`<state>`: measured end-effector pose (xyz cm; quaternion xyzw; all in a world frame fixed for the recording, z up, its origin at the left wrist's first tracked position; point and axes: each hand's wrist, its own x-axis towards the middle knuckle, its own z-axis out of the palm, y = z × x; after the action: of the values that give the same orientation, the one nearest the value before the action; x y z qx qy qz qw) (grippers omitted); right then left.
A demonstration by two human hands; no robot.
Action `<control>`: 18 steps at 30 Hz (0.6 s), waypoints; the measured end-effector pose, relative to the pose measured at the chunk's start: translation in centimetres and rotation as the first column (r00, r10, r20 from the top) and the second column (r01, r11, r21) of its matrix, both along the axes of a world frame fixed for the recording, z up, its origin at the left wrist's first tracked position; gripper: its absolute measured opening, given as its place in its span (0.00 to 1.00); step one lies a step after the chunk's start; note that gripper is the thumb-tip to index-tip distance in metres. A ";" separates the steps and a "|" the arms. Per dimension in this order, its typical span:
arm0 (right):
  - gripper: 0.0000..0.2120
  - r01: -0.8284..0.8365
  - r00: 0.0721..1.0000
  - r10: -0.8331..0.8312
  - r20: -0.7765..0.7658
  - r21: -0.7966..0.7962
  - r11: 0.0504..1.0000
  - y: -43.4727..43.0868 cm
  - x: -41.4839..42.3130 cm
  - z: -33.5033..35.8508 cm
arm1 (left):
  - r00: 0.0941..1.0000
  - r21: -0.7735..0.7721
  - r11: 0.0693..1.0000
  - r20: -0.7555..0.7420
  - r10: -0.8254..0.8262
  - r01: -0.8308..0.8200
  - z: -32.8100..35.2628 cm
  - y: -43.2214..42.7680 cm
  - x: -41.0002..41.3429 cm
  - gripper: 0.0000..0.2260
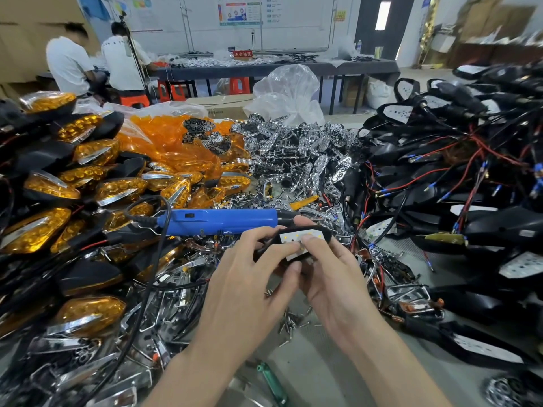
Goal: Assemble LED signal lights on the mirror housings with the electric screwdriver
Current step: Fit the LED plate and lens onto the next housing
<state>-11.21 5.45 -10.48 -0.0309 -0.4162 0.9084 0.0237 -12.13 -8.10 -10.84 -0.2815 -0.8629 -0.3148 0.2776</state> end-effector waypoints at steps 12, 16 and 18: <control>0.14 -0.036 0.999 0.034 -0.039 -0.045 0.998 0.1 0.1 0.4 | 1.000 -0.008 1.000 0.008 0.004 -0.004 0.0 0.0 0.0 0.13; 0.17 -0.027 0.999 0.025 -0.043 -0.036 0.999 0.2 0.0 0.1 | 1.000 -0.013 1.000 0.003 0.005 -0.005 0.0 0.0 0.0 0.14; 0.18 -0.026 0.998 0.025 -0.049 -0.029 0.999 0.2 0.0 0.0 | 1.000 -0.011 1.000 0.000 0.004 -0.004 0.0 0.0 0.0 0.13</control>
<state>-11.26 5.65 -10.46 -0.0038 -0.4025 0.9151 0.0220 -12.08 -8.13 -10.79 -0.2812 -0.8652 -0.3094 0.2767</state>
